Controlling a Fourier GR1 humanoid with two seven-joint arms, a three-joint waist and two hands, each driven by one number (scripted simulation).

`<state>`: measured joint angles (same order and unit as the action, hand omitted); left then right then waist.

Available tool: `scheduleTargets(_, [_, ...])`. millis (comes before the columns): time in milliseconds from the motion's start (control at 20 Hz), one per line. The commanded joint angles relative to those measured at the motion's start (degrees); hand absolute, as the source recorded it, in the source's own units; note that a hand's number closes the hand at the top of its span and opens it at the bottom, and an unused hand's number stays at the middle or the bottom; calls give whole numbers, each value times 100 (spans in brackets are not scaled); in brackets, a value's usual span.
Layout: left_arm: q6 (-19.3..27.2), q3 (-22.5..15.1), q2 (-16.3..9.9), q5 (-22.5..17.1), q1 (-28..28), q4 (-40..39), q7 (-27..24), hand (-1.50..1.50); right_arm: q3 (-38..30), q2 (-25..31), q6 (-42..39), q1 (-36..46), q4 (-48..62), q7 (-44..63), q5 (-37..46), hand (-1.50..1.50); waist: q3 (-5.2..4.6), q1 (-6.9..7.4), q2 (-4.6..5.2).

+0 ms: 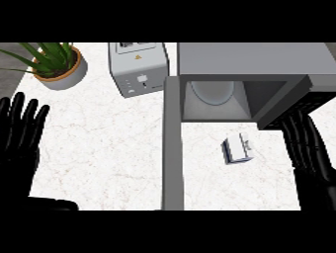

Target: Pick up the milk, place it into the microwave and close the microwave

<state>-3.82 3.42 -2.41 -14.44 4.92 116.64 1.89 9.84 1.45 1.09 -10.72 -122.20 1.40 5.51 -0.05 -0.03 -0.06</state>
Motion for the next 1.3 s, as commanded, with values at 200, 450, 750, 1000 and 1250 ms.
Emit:
scheduleTargets(200, [-220,-408,232,30,1214,222,-735,-150,-34,64,-175,-904,361,-934,-150,-150,7,3,-3])
scheduleTargets(450, [-324,-423,235,-63,1423,411,-681,-150,-126,-5,-148,-589,859,-834,-261,-150,6,16,1])
scheduleTargets(750, [-1191,185,1,-676,1917,74,-1165,-150,177,-143,73,-936,1669,-1647,-192,-150,5,19,0])
scheduleTargets(1000, [-1128,19,114,-400,2123,185,-1456,-150,-108,-145,500,-437,2884,-2449,-251,-150,6,28,3])
scheduleTargets(1250, [-1051,-436,238,45,2398,130,-1882,-150,-785,-122,626,263,4010,-2820,-388,-150,7,39,6])
